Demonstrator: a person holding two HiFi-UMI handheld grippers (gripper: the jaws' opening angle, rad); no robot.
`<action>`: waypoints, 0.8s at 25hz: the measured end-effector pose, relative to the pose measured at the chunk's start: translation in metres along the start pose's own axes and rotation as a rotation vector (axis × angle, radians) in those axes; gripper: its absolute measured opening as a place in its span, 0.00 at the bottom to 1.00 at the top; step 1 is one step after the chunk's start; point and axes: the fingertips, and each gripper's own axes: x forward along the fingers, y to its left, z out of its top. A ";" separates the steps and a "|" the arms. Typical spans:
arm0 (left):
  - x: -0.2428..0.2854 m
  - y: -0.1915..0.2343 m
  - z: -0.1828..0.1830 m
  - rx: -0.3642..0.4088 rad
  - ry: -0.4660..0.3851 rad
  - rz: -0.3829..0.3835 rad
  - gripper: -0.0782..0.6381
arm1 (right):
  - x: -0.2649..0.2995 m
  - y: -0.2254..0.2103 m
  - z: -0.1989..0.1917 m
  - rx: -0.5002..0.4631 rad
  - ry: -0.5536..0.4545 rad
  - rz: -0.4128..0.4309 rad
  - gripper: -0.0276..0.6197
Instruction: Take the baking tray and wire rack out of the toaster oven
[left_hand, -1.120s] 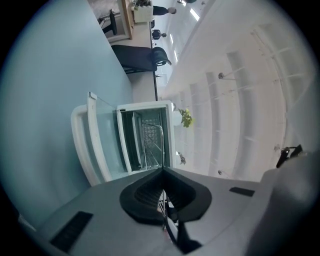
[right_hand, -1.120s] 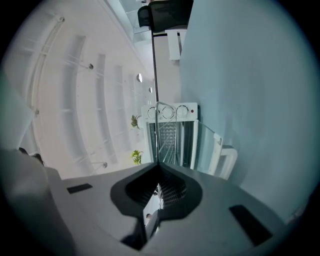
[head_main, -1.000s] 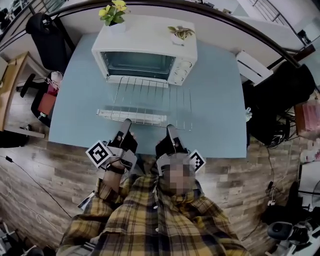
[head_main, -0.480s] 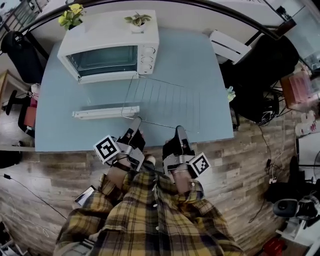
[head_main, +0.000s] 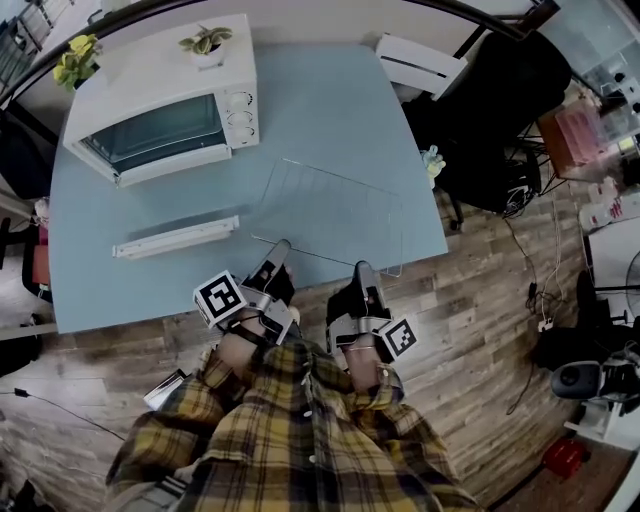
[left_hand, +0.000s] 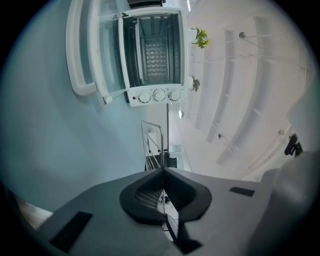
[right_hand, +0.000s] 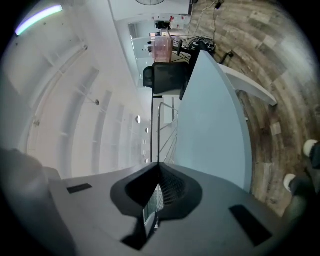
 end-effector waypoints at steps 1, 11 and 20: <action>0.002 0.004 -0.002 -0.003 0.009 0.009 0.11 | -0.002 -0.004 0.002 0.004 -0.008 -0.009 0.05; 0.001 0.053 -0.004 -0.028 0.045 0.148 0.11 | -0.004 -0.047 0.002 0.050 -0.022 -0.118 0.05; -0.015 0.096 0.007 -0.053 0.046 0.335 0.12 | 0.003 -0.080 -0.011 0.082 -0.020 -0.215 0.06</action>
